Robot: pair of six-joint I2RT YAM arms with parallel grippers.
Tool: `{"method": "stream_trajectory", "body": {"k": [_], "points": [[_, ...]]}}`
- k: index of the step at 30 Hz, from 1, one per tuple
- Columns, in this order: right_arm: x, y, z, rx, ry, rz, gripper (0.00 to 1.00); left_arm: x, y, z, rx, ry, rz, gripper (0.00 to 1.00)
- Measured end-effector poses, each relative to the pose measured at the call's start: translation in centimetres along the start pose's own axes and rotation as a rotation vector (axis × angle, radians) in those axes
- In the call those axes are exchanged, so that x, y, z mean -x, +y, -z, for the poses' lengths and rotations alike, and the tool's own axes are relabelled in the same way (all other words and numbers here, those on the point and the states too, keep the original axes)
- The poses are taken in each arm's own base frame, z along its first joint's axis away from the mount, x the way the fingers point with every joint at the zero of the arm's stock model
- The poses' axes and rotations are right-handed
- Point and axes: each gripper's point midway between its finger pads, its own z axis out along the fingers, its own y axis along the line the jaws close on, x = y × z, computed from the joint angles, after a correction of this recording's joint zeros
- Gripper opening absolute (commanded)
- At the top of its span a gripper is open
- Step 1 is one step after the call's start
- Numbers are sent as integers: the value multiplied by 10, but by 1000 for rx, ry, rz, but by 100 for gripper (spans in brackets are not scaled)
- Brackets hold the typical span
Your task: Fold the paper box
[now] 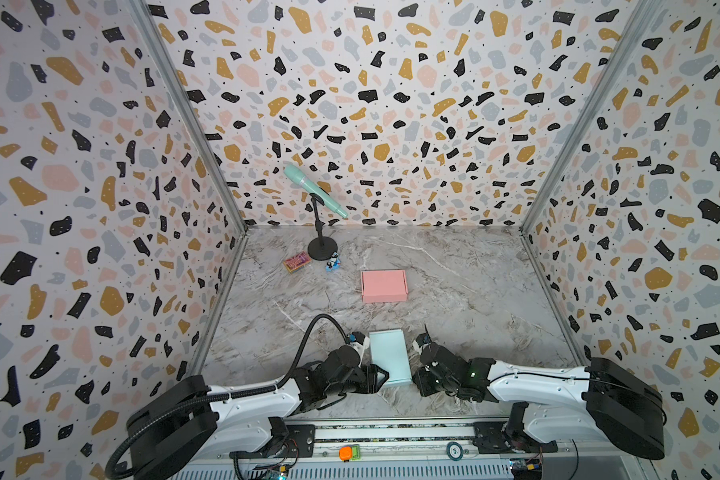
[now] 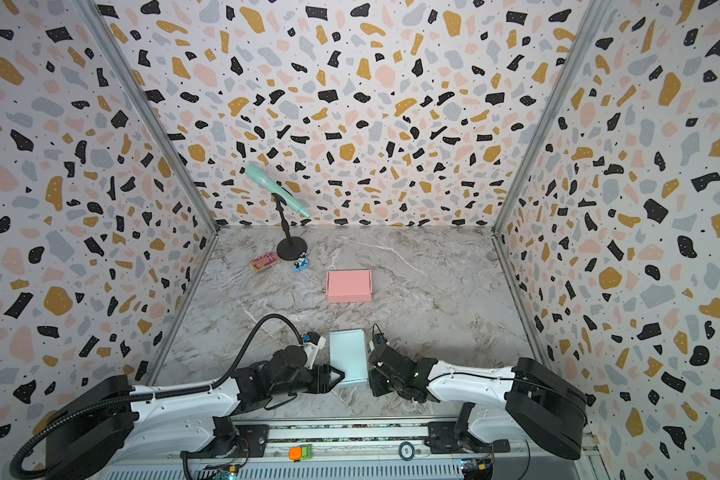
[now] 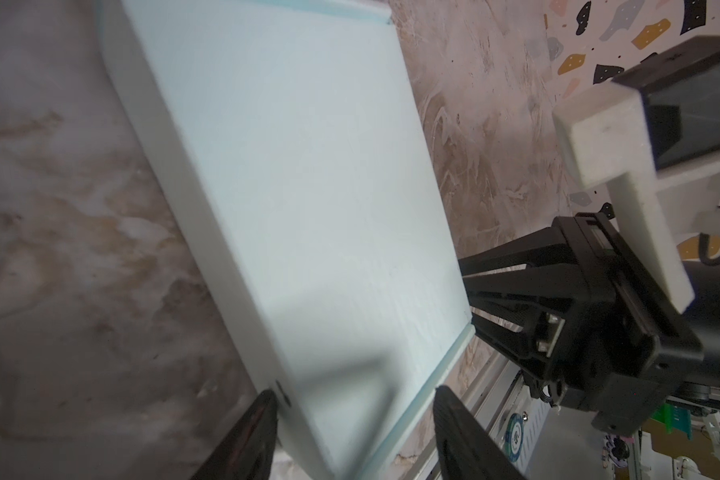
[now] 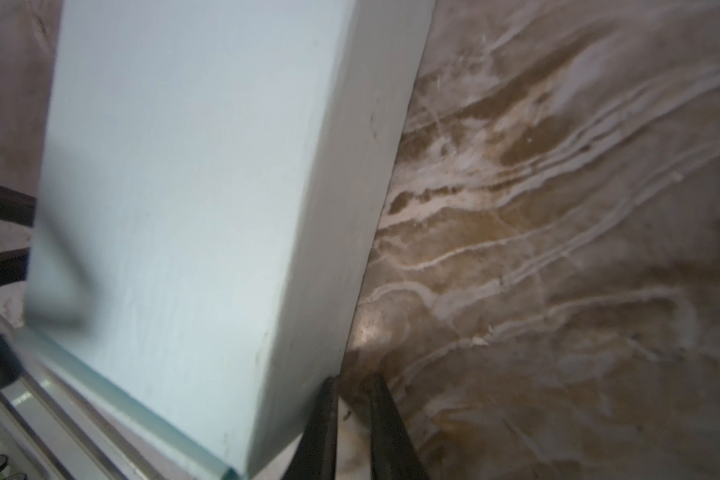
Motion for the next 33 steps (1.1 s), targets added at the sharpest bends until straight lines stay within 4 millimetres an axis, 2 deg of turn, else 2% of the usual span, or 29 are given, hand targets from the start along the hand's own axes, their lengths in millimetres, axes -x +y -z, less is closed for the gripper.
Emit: {"method": "stream_trajectory", "body": {"k": [20, 27, 33], "points": [[1, 9, -4, -1, -11, 7, 18, -4, 8, -6, 47, -19, 38, 59], [-2, 5, 6, 32, -33, -18, 32, -5, 6, -6, 42, -13, 22, 65], [26, -5, 29, 56, -126, -63, 46, -7, 3, 2, 37, -9, -16, 66]]}}
